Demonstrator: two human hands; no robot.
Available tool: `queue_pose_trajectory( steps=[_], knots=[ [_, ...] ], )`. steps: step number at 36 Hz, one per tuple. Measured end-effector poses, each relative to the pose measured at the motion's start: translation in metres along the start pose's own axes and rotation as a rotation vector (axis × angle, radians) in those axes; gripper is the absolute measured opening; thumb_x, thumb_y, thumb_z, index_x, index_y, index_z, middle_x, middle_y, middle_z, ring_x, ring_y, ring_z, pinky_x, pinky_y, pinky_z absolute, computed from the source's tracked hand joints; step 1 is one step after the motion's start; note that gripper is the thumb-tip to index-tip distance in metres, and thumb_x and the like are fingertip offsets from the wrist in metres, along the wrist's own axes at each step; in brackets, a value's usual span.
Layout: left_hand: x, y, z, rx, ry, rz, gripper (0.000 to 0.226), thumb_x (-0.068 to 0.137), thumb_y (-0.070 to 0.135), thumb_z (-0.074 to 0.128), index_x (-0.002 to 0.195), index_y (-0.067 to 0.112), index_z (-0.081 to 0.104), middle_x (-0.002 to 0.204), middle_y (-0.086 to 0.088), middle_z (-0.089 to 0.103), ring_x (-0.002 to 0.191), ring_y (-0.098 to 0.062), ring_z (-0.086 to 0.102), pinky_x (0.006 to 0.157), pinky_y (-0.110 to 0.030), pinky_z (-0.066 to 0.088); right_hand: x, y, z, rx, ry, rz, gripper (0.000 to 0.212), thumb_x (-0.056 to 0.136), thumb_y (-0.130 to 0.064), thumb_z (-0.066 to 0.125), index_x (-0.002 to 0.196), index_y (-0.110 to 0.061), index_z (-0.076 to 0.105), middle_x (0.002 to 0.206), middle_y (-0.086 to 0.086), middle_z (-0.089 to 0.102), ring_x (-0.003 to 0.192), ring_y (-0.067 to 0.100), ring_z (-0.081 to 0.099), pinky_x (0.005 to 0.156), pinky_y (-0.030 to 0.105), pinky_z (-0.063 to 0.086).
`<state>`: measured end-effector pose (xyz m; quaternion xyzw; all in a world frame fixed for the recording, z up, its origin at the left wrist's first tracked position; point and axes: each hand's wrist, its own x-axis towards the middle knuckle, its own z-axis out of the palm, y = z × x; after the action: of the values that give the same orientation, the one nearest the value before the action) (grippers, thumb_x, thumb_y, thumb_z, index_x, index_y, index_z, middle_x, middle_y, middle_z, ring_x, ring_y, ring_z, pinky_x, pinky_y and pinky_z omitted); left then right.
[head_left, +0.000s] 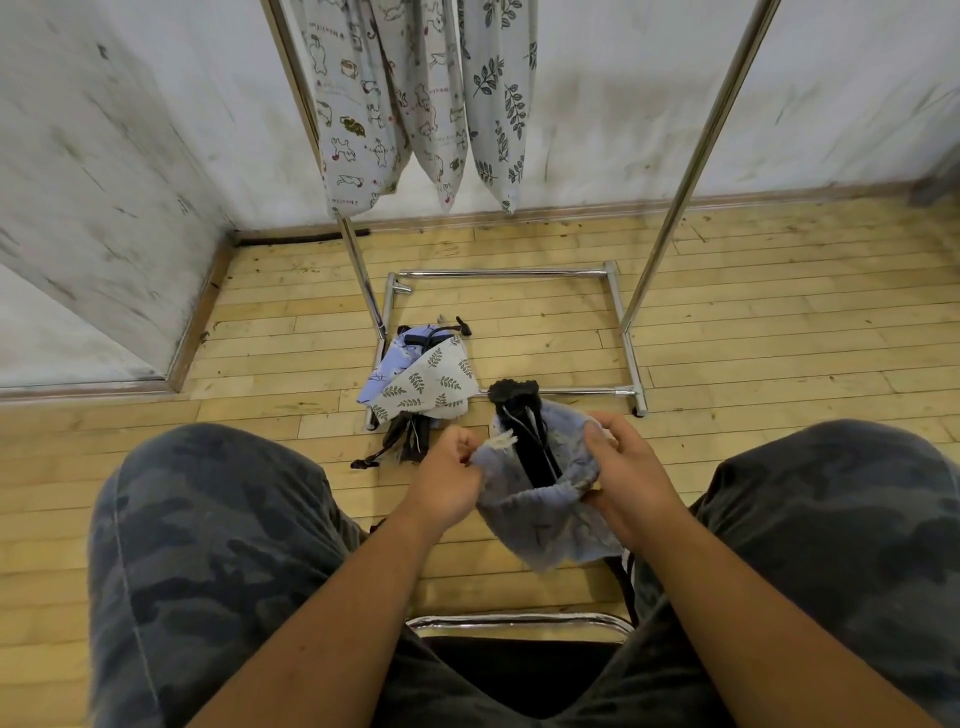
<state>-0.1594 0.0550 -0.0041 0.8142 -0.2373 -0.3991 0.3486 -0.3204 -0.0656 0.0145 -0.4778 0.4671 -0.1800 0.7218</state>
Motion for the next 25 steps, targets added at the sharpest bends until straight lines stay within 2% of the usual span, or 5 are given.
queue_pose_trajectory(
  steps=[5,11,15,19,25],
  knots=[
    [0.001,0.004,0.002,-0.060,-0.001,-0.074,0.034,0.102,0.012,0.043,0.131,0.027,0.054,0.095,0.005,0.063,0.073,-0.008,0.055,0.053,-0.022,0.039,0.003,0.003,-0.005,-0.089,-0.009,0.001,0.018,0.106,-0.012,0.052,0.112,-0.015,0.069,0.108,0.021,0.073,0.102,0.043,0.071,0.089,0.060,0.059],
    [0.005,0.004,-0.002,-0.244,0.051,-0.071,0.012,0.099,0.033,0.062,0.107,0.028,0.070,0.102,0.004,0.073,0.092,-0.010,0.066,0.074,-0.028,0.049,0.002,0.004,-0.006,-0.177,0.011,-0.077,0.035,0.088,0.007,0.069,0.114,-0.017,0.075,0.104,0.009,0.076,0.098,0.030,0.072,0.079,0.040,0.063],
    [0.008,-0.005,-0.004,-0.235,0.206,-0.025,0.046,0.101,0.041,0.060,0.065,0.022,0.039,0.050,0.014,0.038,0.050,-0.008,0.035,0.052,-0.027,0.031,0.006,0.008,-0.007,-0.313,0.062,-0.084,0.041,0.088,0.006,0.067,0.115,-0.024,0.074,0.102,0.003,0.075,0.098,0.024,0.071,0.076,0.034,0.063],
    [0.005,-0.003,-0.006,-0.256,0.288,-0.009,0.048,0.104,0.043,0.055,0.066,0.018,0.039,0.049,0.010,0.036,0.046,-0.006,0.035,0.051,-0.025,0.033,0.007,0.012,-0.007,-0.504,0.130,-0.133,0.036,0.094,0.001,0.061,0.117,-0.024,0.074,0.108,-0.005,0.074,0.098,0.013,0.068,0.064,0.006,0.047],
    [0.010,-0.006,-0.013,-0.306,0.363,-0.024,0.051,0.101,0.047,0.058,0.064,0.016,0.044,0.062,-0.004,0.038,0.059,-0.018,0.036,0.062,-0.032,0.031,0.009,0.011,-0.014,-0.513,0.386,-0.157,0.033,0.099,-0.004,0.060,0.127,-0.017,0.071,0.122,0.003,0.068,0.106,0.017,0.062,0.077,0.015,0.043]
  ],
)
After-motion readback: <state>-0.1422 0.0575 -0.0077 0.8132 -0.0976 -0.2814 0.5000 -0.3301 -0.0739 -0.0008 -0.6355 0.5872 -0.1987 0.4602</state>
